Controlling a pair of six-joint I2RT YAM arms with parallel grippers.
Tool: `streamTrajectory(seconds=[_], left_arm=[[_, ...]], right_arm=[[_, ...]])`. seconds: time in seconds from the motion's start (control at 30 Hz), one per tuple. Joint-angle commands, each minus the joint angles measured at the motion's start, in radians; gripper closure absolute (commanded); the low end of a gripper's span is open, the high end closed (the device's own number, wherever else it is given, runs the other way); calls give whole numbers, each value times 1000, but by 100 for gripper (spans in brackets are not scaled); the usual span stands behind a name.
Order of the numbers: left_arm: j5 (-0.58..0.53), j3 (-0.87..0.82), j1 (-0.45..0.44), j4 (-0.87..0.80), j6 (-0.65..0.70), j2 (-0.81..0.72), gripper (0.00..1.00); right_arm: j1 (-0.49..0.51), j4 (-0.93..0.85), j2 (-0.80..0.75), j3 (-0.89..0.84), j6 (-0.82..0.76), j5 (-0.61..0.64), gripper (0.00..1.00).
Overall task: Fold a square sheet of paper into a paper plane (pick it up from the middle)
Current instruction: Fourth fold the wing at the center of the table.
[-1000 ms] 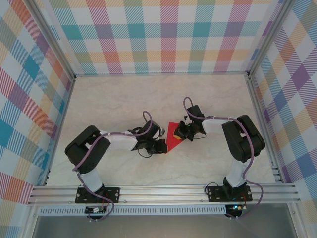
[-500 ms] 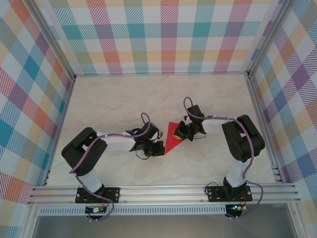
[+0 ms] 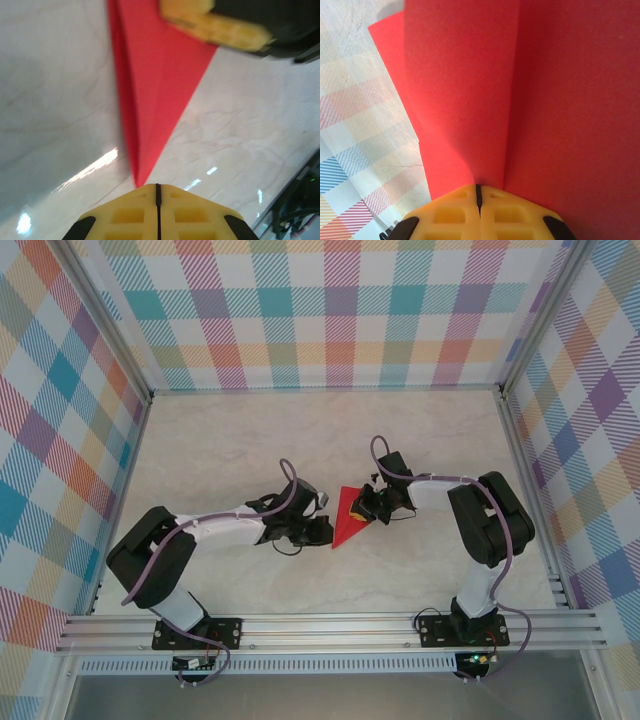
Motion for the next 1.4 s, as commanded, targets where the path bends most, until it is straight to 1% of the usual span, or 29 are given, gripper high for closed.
streamTrajectory(seconds=[0.0,0.17,0.33,0.53,0.6,0.73,0.97,1.1,1.37], left_arm=[[-9,23,-9,109,-33,26,93],[5,39,-11,153,-45,114,94],[18,27,-11,163,-57,154,96],[-13,-1,-12,108,-43,162,99],[-18,-11,-11,99,-44,165,100],[-25,-26,-10,100,-42,178,100],[-26,-29,-11,102,-39,180,100],[-24,-29,-11,104,-37,181,100],[-22,-29,-11,105,-39,183,100]], right_arm=[[6,-87,86,-61,5,176,97],[6,-90,80,-52,6,168,97],[7,-96,73,-47,4,166,97],[7,-89,28,-41,-10,157,97],[6,-59,-11,-44,-28,135,96],[12,-2,-60,-53,-77,42,95],[78,14,-113,-76,-112,16,95],[91,-1,-110,-83,-111,26,95],[121,-16,-49,-49,-147,-15,96]])
